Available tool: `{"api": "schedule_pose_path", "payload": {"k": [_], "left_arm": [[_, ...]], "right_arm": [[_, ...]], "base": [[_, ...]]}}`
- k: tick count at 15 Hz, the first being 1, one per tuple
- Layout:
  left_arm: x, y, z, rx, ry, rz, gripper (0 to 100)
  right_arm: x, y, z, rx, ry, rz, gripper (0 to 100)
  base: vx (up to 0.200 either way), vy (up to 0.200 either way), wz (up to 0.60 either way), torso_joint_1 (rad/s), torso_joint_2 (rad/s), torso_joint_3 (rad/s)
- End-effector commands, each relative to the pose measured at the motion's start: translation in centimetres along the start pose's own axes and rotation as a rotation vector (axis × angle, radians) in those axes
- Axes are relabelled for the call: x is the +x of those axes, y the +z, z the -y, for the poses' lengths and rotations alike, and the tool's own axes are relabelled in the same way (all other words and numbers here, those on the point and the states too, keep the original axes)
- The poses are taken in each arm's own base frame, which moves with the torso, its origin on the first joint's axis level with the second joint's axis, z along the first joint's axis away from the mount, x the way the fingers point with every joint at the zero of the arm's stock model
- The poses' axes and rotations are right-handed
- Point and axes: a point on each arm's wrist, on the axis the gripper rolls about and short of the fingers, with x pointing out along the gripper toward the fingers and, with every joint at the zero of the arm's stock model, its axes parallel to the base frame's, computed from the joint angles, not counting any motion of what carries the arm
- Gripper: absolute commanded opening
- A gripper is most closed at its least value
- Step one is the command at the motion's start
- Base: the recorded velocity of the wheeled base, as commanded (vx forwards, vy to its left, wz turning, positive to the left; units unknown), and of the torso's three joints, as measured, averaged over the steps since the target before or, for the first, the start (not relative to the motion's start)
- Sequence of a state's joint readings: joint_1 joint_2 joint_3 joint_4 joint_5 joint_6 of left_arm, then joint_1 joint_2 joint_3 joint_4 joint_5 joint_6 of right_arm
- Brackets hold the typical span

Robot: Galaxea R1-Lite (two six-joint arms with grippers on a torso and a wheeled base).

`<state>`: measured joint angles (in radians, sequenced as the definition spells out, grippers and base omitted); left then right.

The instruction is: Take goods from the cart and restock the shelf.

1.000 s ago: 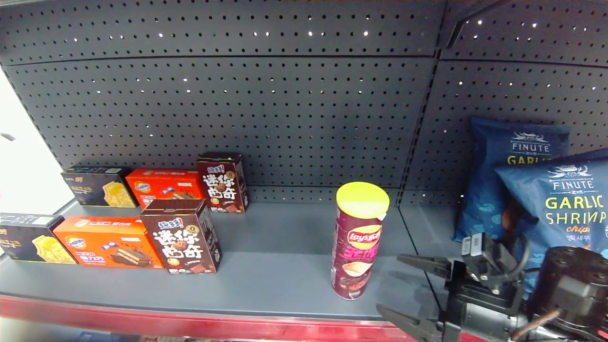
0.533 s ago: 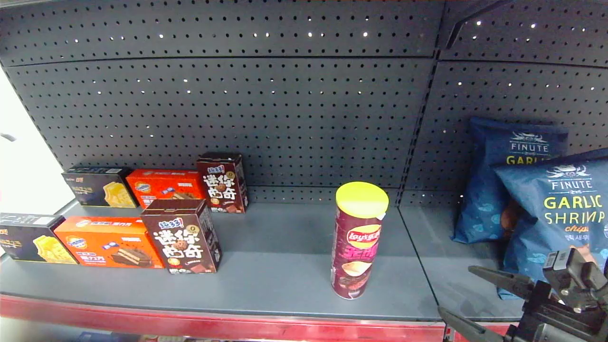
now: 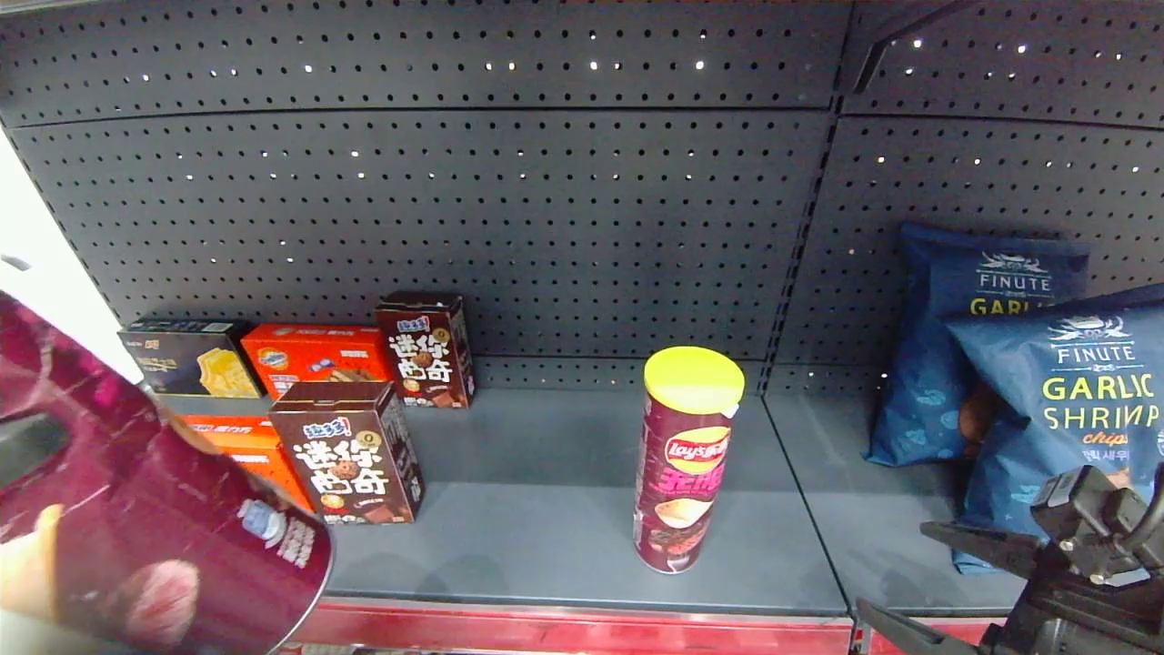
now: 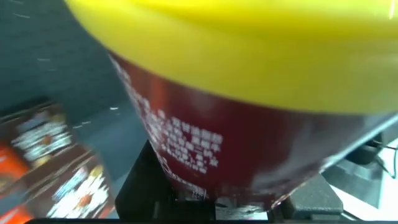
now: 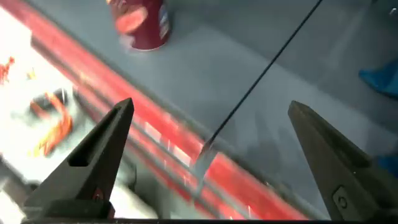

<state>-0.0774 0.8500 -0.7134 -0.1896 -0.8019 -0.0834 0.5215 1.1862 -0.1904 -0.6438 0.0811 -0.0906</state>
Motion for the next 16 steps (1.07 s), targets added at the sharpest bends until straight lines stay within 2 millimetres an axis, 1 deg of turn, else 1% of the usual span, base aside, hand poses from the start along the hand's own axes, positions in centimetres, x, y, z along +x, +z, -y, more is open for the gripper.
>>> {"api": "schedule_pose_path", "payload": {"k": [1, 3, 4, 6, 8, 9, 10, 12, 13, 14, 15, 16], "left_arm": [[5.1, -2.0, -3.7, -0.114, -0.085, -0.119, 0], [7.0, -2.8, -4.6, -0.131, -0.111, -0.154, 0], [7.5, -3.1, -4.8, -0.131, -0.106, -0.165, 0], [10.8, -5.2, -5.7, -0.078, -0.071, -0.234, 0], [12.5, -5.9, -6.6, -0.072, -0.058, -0.239, 0], [13.3, -5.9, -7.0, -0.064, -0.059, -0.240, 0], [14.6, -6.0, -7.2, -0.047, -0.058, -0.249, 0], [17.6, -6.8, -8.4, -0.005, -0.030, -0.268, 0], [18.1, -6.9, -8.6, -0.001, -0.025, -0.267, 0], [20.7, -7.4, -10.0, 0.016, 0.031, -0.255, 0], [22.3, -7.5, -10.3, 0.013, 0.049, -0.254, 0], [23.0, -7.5, -10.6, 0.016, 0.062, -0.251, 0]], "right_arm": [[-2.7, 3.6, -1.2, -0.037, 0.016, 0.127, 100], [-3.0, 3.8, -1.3, -0.035, -0.020, 0.137, 100], [-3.0, 4.0, -1.3, -0.035, -0.025, 0.143, 100], [-3.4, 5.4, -1.2, -0.027, -0.032, 0.193, 100], [-3.4, 6.0, -1.3, -0.027, -0.023, 0.209, 100], [-3.4, 6.0, -1.3, -0.024, -0.021, 0.210, 100], [-3.4, 6.0, -1.3, -0.015, -0.020, 0.212, 100], [-3.6, 6.0, -1.3, 0.009, -0.018, 0.220, 100], [-3.7, 6.0, -1.3, 0.010, -0.020, 0.224, 100], [-4.0, 6.0, -1.3, 0.020, -0.020, 0.234, 100], [-4.0, 6.1, -1.2, 0.028, -0.021, 0.237, 100], [-4.0, 6.1, -1.2, 0.031, -0.022, 0.238, 100]], "base": [[0.000, 0.000, 0.00, 0.000, 0.00, 0.000], [0.000, 0.000, 0.00, 0.000, 0.00, 0.000], [0.000, 0.000, 0.00, 0.000, 0.00, 0.000], [0.000, 0.000, 0.00, 0.000, 0.00, 0.000], [0.000, 0.000, 0.00, 0.000, 0.00, 0.000], [0.000, 0.000, 0.00, 0.000, 0.00, 0.000], [0.000, 0.000, 0.00, 0.000, 0.00, 0.000], [0.000, 0.000, 0.00, 0.000, 0.00, 0.000], [0.000, 0.000, 0.00, 0.000, 0.00, 0.000], [0.000, 0.000, 0.00, 0.000, 0.00, 0.000], [0.000, 0.000, 0.00, 0.000, 0.00, 0.000], [0.000, 0.000, 0.00, 0.000, 0.00, 0.000]]}}
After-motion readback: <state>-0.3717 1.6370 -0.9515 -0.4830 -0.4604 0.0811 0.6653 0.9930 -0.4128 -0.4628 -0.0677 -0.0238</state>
